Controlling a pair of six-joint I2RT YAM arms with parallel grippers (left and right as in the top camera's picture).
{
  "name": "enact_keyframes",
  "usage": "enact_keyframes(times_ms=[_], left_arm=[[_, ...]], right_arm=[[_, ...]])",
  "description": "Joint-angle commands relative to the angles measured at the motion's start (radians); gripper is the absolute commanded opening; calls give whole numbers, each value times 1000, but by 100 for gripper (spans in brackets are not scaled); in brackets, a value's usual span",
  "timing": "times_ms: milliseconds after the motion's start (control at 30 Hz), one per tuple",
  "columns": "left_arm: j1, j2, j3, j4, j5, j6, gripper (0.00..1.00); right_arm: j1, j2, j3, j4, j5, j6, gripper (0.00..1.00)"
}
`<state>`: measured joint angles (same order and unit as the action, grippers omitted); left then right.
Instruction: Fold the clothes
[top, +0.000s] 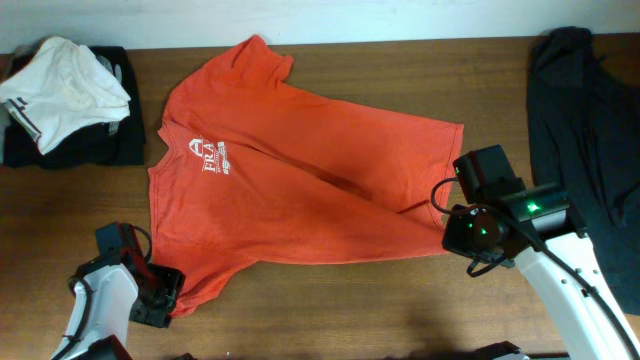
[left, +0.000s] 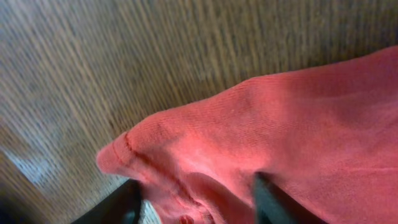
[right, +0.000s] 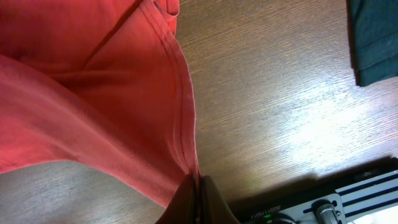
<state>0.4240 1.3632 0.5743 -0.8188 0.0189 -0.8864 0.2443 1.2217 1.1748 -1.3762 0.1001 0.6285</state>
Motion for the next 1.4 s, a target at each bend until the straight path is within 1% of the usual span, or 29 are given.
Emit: enact_keyframes(times_ms=[0, 33, 67, 100, 133, 200, 267, 333, 400, 467, 567, 700, 800, 900, 967, 1100, 1200, 1267, 1300, 1367], left_arm=[[5, 6, -48, 5, -35, -7, 38], [5, 6, -64, 15, -33, -7, 33], [5, 6, -75, 18, -34, -7, 24], [5, 6, -76, 14, -32, -6, 3], [5, 6, -76, 13, -25, -6, 1], [5, 5, -75, 5, 2, 6, 1], [5, 5, -48, -52, 42, 32, 1], [5, 5, 9, -139, 56, 69, 1], [5, -9, 93, -259, 52, 96, 1], [5, -66, 198, -393, 8, 99, 1], [5, -214, 299, -502, -26, 99, 1], [5, -404, 333, -537, -26, 99, 1], [5, -513, 338, -571, -22, 99, 1], [5, -547, 366, -585, -18, 101, 1], [4, -544, 422, -585, 16, 123, 1], [5, -524, 566, -576, 18, 126, 1], [4, -502, 581, -554, 18, 126, 1], [4, -455, 581, -539, 19, 126, 1], [4, -425, 580, -527, 19, 126, 1], [4, -369, 580, -499, 19, 125, 1]], right_arm=[[3, -11, 0, 0, -3, 5, 4], [3, -11, -1, -1, -3, 5, 4], [3, -11, 0, -2, -3, 5, 4], [3, -11, -1, -1, -11, 5, 4], [3, -11, -1, 0, -18, 5, 4], [3, -11, 0, 0, -19, 5, 4], [3, -11, 0, 0, -22, 7, 4], [3, -11, 0, -1, -26, 34, 4], [3, -11, 0, 0, -50, 66, 4], [3, -13, 0, -12, -97, 66, 4], [3, -27, 0, -81, -112, 117, 4], [5, -107, 0, -157, -120, 141, 4], [5, -219, -1, -226, -127, 167, 4], [5, -320, -1, -235, -126, 174, 4], [5, -352, -1, -232, -125, 174, 4], [5, -296, -1, -206, -107, 174, 5], [5, -216, -1, -174, -53, 175, 4], [4, -127, -2, -167, 10, 228, 4], [4, -78, -14, -164, 61, 283, 4], [4, -44, -32, -133, 103, 308, 4]])
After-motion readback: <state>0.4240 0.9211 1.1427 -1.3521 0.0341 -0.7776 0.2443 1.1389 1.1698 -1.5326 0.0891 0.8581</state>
